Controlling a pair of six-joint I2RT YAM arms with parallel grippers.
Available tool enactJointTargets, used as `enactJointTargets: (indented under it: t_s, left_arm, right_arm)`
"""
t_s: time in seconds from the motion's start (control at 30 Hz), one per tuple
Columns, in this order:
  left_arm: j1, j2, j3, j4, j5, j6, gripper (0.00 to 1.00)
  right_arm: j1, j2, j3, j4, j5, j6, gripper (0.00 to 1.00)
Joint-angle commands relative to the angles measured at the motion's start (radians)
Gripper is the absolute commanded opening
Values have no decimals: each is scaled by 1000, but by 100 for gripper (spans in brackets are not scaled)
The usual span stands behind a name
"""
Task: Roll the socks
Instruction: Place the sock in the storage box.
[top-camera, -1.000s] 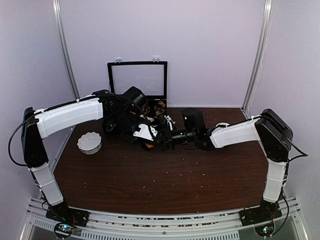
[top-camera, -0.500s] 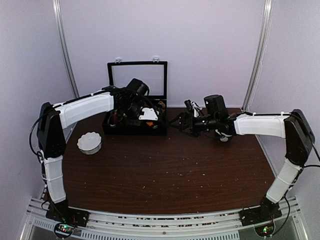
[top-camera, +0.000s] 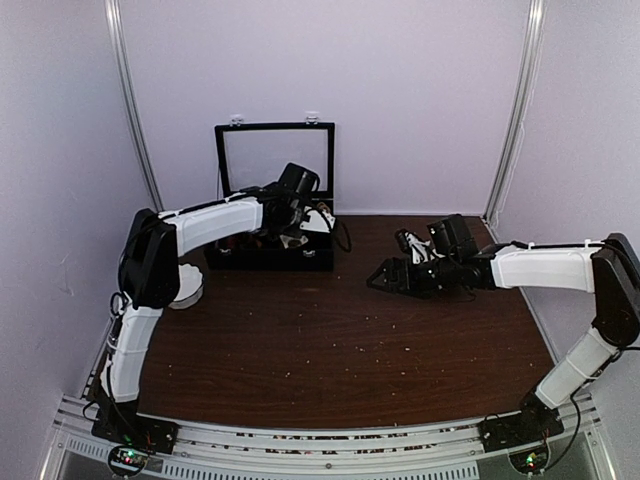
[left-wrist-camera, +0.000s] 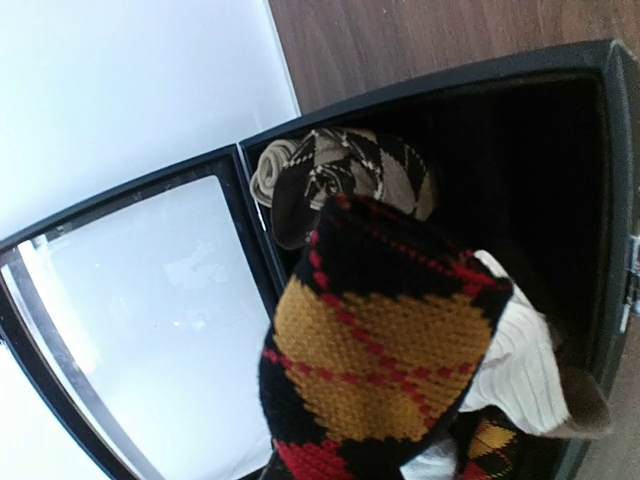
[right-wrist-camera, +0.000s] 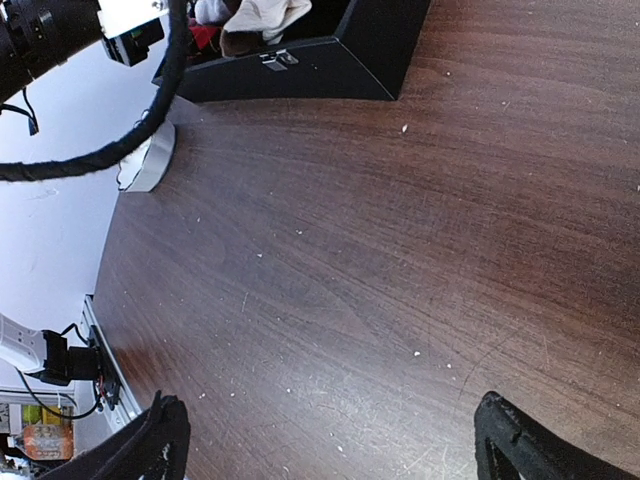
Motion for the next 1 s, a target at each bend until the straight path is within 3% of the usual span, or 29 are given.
enactJointTargets:
  t_s: [0.0, 0.57, 0.6, 0.73, 0.8, 0.97]
  left_arm:
    - [-10, 30, -14, 176, -54, 159, 0]
    - [-28, 136, -11, 224, -85, 307, 0]
    - [-29, 135, -11, 227, -87, 305, 3]
    - [-36, 97, -31, 203, -63, 281, 36]
    - [-36, 56, -75, 193, -29, 276, 46]
    - [-36, -21, -181, 168, 33, 307, 51]
  right_arm:
    - [2, -17, -16, 46, 9, -7, 100]
    - [-2, -42, -88, 139, -45, 45, 100]
    - [-2, -42, -88, 141, -46, 44, 100]
    - [-1, -32, -90, 146, -48, 49, 100]
    - [-3, -28, -92, 153, -52, 52, 100]
    - [-8, -18, -99, 170, -69, 64, 100]
